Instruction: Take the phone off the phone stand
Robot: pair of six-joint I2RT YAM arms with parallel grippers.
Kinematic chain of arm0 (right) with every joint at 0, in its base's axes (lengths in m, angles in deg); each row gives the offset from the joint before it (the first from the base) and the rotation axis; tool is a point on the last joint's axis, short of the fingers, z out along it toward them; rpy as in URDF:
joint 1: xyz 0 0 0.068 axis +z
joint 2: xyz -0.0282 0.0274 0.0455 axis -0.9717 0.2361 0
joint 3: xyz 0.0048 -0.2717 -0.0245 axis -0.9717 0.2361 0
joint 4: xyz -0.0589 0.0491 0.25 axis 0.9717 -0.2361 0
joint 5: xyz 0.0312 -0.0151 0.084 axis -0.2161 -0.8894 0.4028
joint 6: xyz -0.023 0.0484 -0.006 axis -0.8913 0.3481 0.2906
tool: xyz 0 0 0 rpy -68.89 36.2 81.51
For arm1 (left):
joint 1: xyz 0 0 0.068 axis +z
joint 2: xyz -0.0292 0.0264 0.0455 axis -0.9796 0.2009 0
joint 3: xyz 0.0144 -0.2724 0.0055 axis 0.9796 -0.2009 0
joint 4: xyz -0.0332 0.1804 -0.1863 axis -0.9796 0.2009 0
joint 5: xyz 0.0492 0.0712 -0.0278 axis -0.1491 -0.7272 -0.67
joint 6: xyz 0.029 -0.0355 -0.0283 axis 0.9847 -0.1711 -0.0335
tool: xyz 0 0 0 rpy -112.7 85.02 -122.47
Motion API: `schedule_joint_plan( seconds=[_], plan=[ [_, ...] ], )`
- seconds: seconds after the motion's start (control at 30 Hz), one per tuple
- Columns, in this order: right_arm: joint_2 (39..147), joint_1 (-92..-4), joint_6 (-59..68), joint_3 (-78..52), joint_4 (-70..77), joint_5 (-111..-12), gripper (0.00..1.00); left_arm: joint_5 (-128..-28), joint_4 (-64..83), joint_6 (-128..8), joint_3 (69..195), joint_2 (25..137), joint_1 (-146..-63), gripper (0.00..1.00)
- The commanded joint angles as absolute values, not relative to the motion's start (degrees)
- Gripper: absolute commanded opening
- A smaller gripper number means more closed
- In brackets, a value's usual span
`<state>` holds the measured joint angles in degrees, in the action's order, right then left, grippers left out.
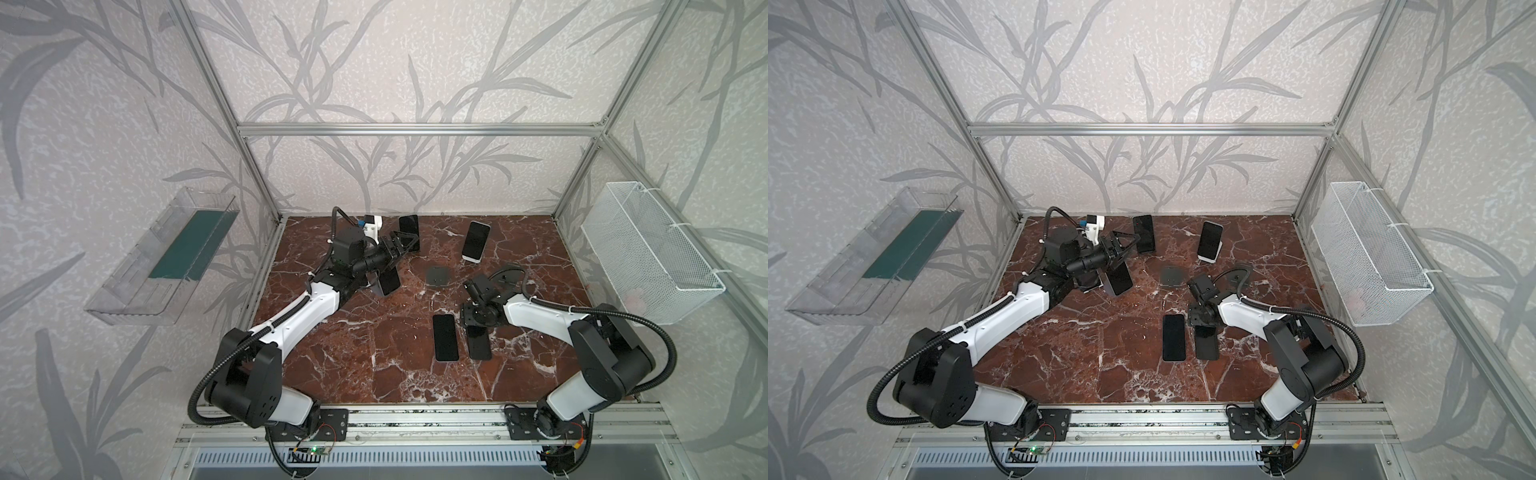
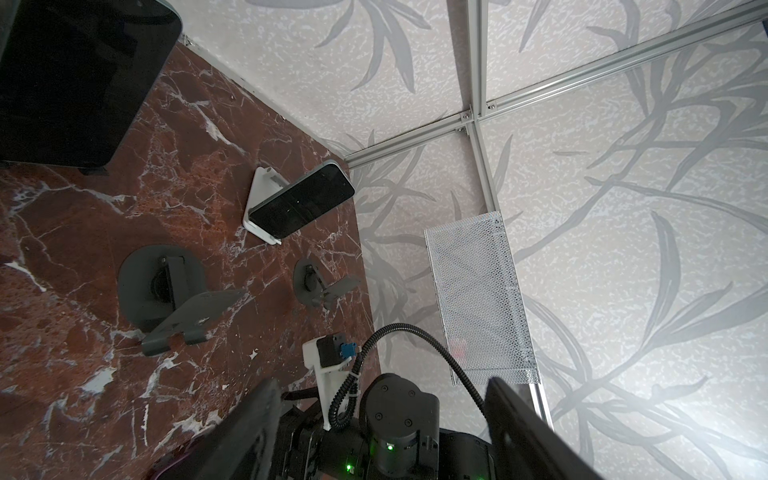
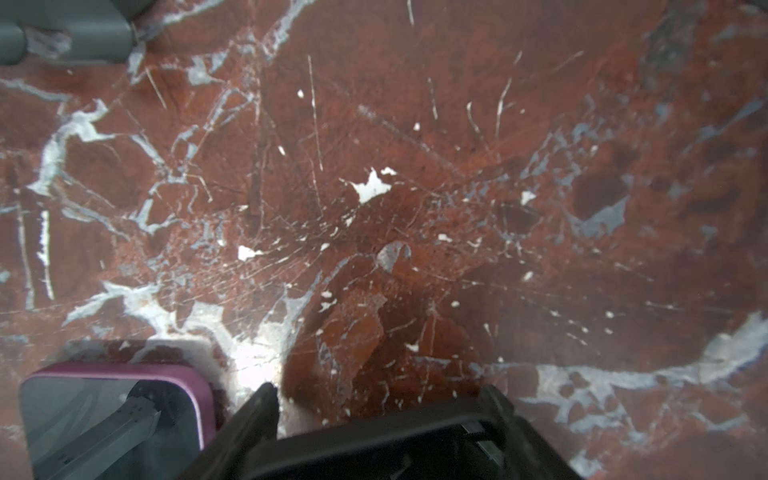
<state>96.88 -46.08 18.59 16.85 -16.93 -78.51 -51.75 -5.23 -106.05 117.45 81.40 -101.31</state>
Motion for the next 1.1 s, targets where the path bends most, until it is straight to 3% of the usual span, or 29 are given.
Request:
schedule_joint_plan(
  seconds=[0.0, 0.23, 0.53, 1.07],
  plan=[
    [98.54, -45.41, 19.82, 17.81, -16.71, -80.77, 0.69, -51.37, -6.96, -106.59, 119.06, 80.13, -101.53, 0.78],
    [98.92, -44.16, 20.65, 19.20, -18.31, -83.05, 0.72, -51.74, -6.90, -106.76, 118.79, 80.40, -101.53, 0.78],
    [100.43, -39.24, 25.14, 18.42, -22.77, -92.91, 0.74, -52.59, -6.08, -106.35, 118.63, 79.68, -101.44, 0.78],
    [101.43, -36.66, 25.36, 18.80, -25.34, -92.86, 0.74, -53.82, -5.91, -106.81, 118.01, 78.18, -101.35, 0.78]
  ],
)
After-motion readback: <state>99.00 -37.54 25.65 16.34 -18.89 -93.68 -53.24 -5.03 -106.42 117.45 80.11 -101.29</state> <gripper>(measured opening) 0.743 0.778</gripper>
